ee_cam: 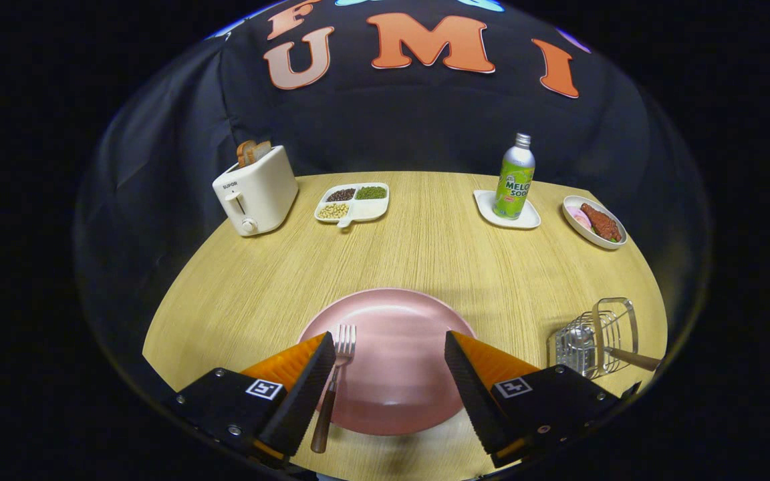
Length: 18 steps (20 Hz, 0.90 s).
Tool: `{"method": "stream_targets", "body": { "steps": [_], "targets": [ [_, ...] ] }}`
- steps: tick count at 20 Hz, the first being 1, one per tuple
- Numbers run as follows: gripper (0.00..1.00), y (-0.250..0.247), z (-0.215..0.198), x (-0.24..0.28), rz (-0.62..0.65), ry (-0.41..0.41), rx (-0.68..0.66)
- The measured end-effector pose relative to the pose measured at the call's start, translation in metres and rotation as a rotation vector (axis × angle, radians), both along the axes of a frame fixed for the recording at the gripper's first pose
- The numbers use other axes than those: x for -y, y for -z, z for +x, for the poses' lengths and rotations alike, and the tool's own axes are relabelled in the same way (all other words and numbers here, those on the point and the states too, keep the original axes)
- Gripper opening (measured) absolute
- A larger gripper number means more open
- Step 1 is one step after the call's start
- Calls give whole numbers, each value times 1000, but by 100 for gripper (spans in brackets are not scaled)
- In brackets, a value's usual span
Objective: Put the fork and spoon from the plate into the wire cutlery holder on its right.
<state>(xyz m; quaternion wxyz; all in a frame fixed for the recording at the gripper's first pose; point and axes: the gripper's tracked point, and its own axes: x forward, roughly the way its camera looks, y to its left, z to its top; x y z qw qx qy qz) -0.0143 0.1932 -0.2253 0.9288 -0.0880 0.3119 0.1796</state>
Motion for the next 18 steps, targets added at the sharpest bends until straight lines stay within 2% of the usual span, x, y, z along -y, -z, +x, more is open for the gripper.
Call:
{"method": "stream_targets", "body": {
  "steps": [13,15,18],
  "targets": [
    [98,50,-26,-31,-48,-53,-63],
    [93,57,-30,-31,-59,-56,-77],
    [79,68,-34,-33,-75,-63,-100]
  ]
}}
